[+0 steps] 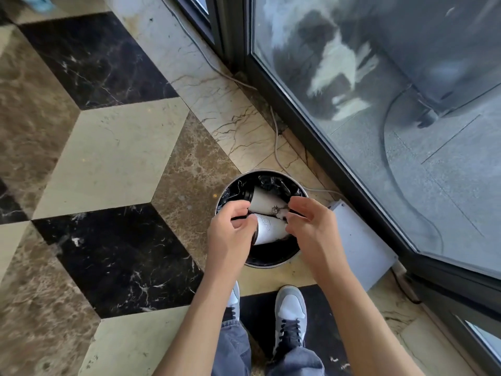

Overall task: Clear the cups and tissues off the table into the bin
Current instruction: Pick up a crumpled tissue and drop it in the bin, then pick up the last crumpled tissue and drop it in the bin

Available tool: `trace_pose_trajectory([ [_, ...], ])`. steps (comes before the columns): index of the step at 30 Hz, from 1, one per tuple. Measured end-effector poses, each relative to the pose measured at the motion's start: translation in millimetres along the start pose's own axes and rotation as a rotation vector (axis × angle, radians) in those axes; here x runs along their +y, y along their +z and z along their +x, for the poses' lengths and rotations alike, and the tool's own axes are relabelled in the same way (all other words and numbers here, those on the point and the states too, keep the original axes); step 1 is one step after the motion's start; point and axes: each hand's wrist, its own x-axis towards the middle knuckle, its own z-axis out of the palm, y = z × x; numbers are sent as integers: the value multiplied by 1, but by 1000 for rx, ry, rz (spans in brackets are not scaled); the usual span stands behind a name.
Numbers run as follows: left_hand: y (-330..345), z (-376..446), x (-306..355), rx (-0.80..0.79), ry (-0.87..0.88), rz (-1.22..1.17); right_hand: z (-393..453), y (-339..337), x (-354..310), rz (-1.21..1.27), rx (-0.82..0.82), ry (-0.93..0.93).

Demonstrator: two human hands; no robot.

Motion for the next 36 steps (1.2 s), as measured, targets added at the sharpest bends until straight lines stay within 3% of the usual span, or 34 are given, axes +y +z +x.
trace_pose_trajectory([
  [8, -44, -53, 92, 38, 118, -83, -64, -52, -104, 65, 53, -162],
  [24, -187, -320, 433, 27, 716, -257, -377, -197, -413, 221, 63, -728],
  [36, -262, -438, 545, 93, 1025, -224, -510, -248, -512, 190, 88, -1006],
])
